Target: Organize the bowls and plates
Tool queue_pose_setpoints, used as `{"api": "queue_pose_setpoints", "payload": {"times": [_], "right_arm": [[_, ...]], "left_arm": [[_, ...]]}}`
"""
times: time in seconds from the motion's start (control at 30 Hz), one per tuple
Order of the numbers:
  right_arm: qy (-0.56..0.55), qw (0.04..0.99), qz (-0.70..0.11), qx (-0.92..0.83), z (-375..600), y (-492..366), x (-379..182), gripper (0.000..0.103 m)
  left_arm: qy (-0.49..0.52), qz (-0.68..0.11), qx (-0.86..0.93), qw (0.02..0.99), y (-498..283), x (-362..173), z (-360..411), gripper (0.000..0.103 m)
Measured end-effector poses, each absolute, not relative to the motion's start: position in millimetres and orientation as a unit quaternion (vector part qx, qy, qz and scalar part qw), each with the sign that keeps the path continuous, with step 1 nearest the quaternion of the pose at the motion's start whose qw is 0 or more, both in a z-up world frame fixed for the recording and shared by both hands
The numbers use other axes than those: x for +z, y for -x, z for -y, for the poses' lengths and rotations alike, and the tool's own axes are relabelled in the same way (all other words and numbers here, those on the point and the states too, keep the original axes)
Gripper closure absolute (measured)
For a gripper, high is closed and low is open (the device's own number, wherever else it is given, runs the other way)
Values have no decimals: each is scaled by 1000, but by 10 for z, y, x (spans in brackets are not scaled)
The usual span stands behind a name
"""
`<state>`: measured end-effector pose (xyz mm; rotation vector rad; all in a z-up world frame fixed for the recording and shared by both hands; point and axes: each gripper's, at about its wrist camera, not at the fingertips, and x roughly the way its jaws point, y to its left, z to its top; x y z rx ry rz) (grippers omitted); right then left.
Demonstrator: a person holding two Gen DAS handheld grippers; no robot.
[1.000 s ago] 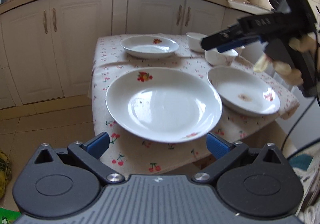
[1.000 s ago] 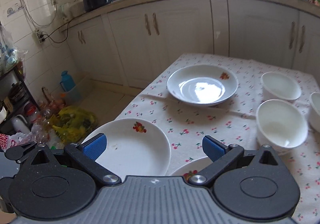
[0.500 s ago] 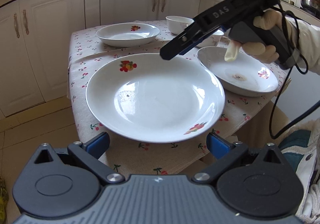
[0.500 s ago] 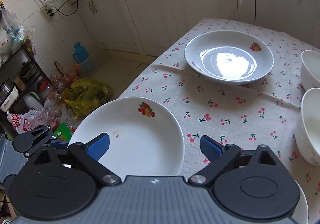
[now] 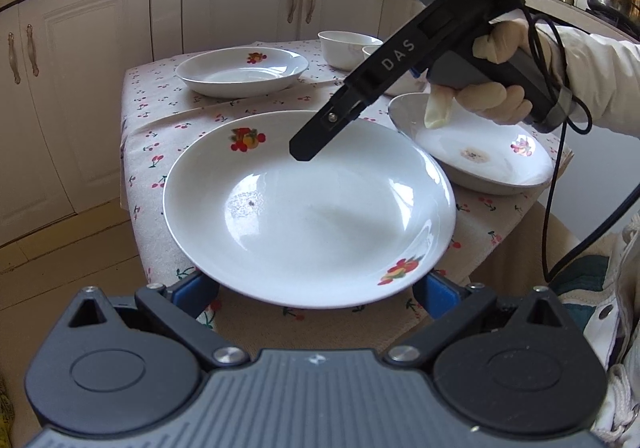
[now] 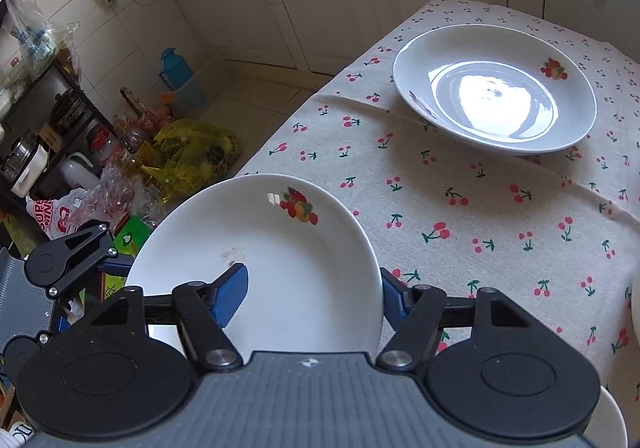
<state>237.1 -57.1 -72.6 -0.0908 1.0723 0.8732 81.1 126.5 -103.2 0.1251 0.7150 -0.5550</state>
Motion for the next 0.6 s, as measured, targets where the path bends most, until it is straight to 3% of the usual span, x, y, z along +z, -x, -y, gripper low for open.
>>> {"api": "queue_pose_setpoints", "payload": {"times": [0.6], "right_arm": [[44, 791, -474, 384, 573, -2669, -608, 29]], "left_arm": [[-85, -330, -280, 898, -1231, -982, -1294, 2]]}}
